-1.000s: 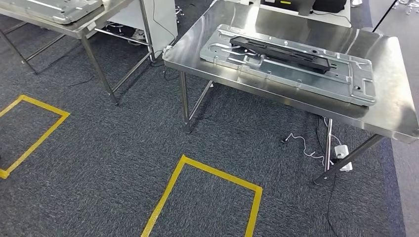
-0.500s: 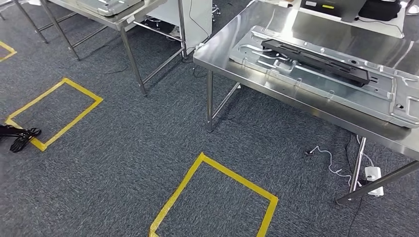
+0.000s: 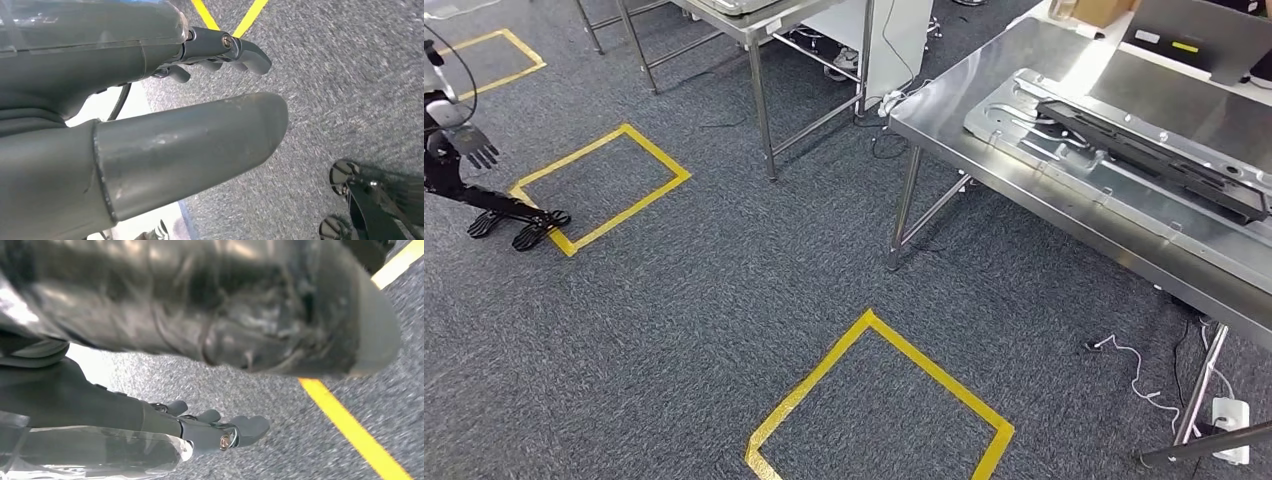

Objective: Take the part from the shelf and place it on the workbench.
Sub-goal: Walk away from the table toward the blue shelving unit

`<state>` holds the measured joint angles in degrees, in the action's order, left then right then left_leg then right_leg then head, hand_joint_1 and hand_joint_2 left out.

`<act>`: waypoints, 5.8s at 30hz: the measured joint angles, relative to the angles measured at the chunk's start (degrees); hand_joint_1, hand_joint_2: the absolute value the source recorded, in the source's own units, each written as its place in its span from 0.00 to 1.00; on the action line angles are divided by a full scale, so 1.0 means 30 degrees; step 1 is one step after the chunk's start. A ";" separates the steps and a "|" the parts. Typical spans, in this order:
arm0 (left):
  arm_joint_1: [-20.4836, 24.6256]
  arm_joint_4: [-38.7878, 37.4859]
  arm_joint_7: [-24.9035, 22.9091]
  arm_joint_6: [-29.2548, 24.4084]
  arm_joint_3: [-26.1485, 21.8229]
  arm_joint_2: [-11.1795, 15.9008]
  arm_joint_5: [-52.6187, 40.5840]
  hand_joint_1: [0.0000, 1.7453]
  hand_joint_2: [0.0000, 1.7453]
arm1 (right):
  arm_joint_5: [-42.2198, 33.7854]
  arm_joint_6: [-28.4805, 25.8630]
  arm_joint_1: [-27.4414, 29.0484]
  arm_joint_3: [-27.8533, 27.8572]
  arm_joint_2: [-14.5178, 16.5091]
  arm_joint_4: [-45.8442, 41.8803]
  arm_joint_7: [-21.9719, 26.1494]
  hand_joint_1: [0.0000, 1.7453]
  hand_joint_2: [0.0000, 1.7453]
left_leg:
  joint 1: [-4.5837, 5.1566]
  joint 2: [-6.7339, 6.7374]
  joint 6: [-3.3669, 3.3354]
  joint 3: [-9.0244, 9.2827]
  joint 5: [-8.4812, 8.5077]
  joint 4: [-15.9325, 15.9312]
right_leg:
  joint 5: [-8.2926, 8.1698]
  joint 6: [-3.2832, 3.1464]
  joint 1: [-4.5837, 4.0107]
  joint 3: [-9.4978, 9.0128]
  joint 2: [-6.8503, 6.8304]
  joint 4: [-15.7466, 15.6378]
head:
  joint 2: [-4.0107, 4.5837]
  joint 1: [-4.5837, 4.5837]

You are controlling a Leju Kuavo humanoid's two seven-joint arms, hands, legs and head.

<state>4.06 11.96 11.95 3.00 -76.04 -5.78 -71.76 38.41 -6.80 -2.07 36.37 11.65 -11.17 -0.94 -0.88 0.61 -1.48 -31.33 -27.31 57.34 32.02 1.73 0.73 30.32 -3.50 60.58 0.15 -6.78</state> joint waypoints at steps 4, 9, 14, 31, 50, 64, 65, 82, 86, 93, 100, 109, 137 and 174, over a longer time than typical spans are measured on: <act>0.0070 0.0000 0.0060 0.0020 0.0007 0.0004 -0.0007 0.00 0.00 | 0.0071 0.0006 0.0103 -0.0002 0.0000 0.0000 -0.0002 0.00 0.00 | 0.0045 -0.0823 -0.0185 -0.0157 0.0113 0.0033 | 0.1865 0.0064 0.0030 0.2035 0.1097 0.4212 | 0.0002 0.0007; 0.0102 0.0000 0.0058 0.0080 0.0009 -0.0009 -0.0016 0.00 0.00 | 0.0251 -0.0004 0.0141 -0.0007 -0.0007 0.0004 -0.0024 0.00 0.00 | 0.0072 -0.2086 -0.0020 -0.0249 0.0069 0.0285 | -0.0744 -0.0282 0.0044 0.0234 0.2391 -0.0066 | 0.0000 0.0004; 0.0019 0.0000 0.0037 0.0129 0.0015 -0.0011 -0.0026 0.00 0.00 | 0.0284 -0.0013 -0.0033 -0.0015 -0.0007 0.0002 -0.0013 0.00 0.00 | -0.0001 -0.2345 0.0588 -0.0623 0.0041 0.0462 | -0.0940 -0.0768 0.0043 -0.0149 0.1994 -0.0986 | 0.0002 0.0009; 0.0039 0.0000 0.0018 0.0049 0.0044 0.0004 -0.0073 0.00 0.00 | 0.0266 0.0138 -0.0031 0.0007 -0.0015 0.0000 -0.0004 0.00 0.00 | 0.0031 0.0113 -0.0057 -0.0115 0.0210 -0.0087 | 0.0649 -0.0218 -0.0015 -0.0053 0.0067 0.0589 | 0.0000 0.0005; 0.0092 0.0000 0.0004 0.0042 0.0051 -0.0062 -0.0066 0.00 0.00 | 0.0266 0.0199 0.0210 0.0022 -0.0071 0.0007 -0.0005 0.00 0.00 | 0.0029 -0.0423 0.0837 -0.3118 -0.2100 0.5505 | -0.0887 -0.1241 -0.0113 -0.0373 0.0479 -0.1207 | 0.0000 0.0022; 0.0058 0.0000 0.0031 0.0144 0.0044 -0.0022 -0.0022 0.00 0.00 | 0.0368 0.0044 -0.0013 0.0015 0.0069 0.0000 0.0026 0.00 0.00 | 0.0144 -0.0437 -0.0170 -0.0339 0.0359 -0.0001 | 0.2149 -0.0358 -0.0096 0.1458 0.1041 0.3734 | 0.0000 0.0013; 0.0063 0.0000 0.0029 0.0155 0.0044 -0.0020 -0.0024 0.00 0.00 | 0.0368 0.0027 0.0015 0.0015 0.0080 0.0000 0.0024 0.00 0.00 | 0.0161 -0.0694 -0.0183 -0.0352 0.0364 0.0025 | 0.2226 -0.0362 -0.0095 0.1893 0.1092 0.4492 | 0.0000 0.0013; 0.0030 0.0000 0.0060 -0.0084 0.0206 -0.0118 -0.0321 0.00 0.00 | 0.0284 0.0696 0.0292 0.0082 0.0033 0.0022 0.0131 0.00 0.00 | -0.0016 -0.0280 0.1012 -0.2722 -0.1644 0.4896 | -0.0915 -0.1338 -0.0169 -0.0041 0.0061 -0.0931 | 0.0000 0.0022; 0.0083 0.0000 0.0047 -0.0253 0.0282 -0.0138 -0.0315 0.00 0.00 | 0.0319 0.0978 0.0291 0.0111 -0.0075 0.0020 0.0319 0.00 0.00 | 0.0131 0.0953 0.0736 -0.0221 -0.0026 0.0456 | -0.0660 -0.1033 -0.0276 -0.0208 -0.0768 -0.0785 | 0.0002 0.0016; 0.0102 0.0000 -0.0056 -0.0308 0.0302 -0.0231 -0.0291 0.00 0.00 | 0.0379 0.1069 0.0197 0.0135 -0.0250 0.0000 0.0415 0.00 0.00 | 0.0057 -0.0153 -0.0049 -0.0033 0.0244 -0.0109 | 0.1152 -0.0514 -0.0103 0.0718 0.0658 0.1887 | 0.0000 0.0007; 0.0112 0.0000 -0.0056 -0.0315 0.0306 -0.0275 -0.0286 0.00 0.00 | 0.0410 0.1069 0.0359 0.0153 -0.0375 0.0004 0.0394 0.00 0.00 | 0.0069 -0.1951 0.0076 -0.0085 0.0174 0.0107 | -0.0625 -0.0543 0.0101 0.0732 0.2179 0.0722 | 0.0000 0.0009; 0.0126 0.0000 -0.0056 -0.0308 0.0310 -0.0317 -0.0277 0.00 0.00 | 0.0636 0.1115 0.0344 0.0191 -0.0415 0.0005 0.0366 0.00 0.00 | 0.0062 -0.0711 0.0957 -0.2142 -0.1698 0.3725 | -0.1023 -0.1255 0.0020 0.0021 0.1012 -0.0907 | 0.0000 0.0042; 0.0038 0.0000 -0.0056 -0.0426 0.0313 -0.0352 -0.0306 0.00 0.00 | 0.0933 0.1295 0.0280 0.0395 -0.0410 -0.0005 0.0413 0.00 0.00 | 0.0068 -0.2331 0.0780 -0.0708 0.0114 0.0572 | -0.1063 -0.0956 0.0142 0.0252 0.1755 -0.0632 | 0.0000 0.0034; 0.0312 0.0211 0.0623 -0.1148 -0.2885 -0.1111 0.3439 0.00 0.00 | 0.0217 0.1632 0.0429 0.1792 -0.0335 0.0000 -0.0242 0.00 0.00 | 0.0073 -0.0345 0.0847 -0.2811 -0.0774 0.4789 | -0.0551 -0.1195 0.0040 -0.0576 0.0880 -0.0956 | 0.0000 0.0051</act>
<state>5.00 12.59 13.82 -0.44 -84.70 -9.11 -61.44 39.06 -1.90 -0.78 41.75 10.64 -11.17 -1.67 -0.66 -0.42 1.06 -39.76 -29.63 71.70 30.36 -1.85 0.84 28.59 -0.86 57.72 0.15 -6.63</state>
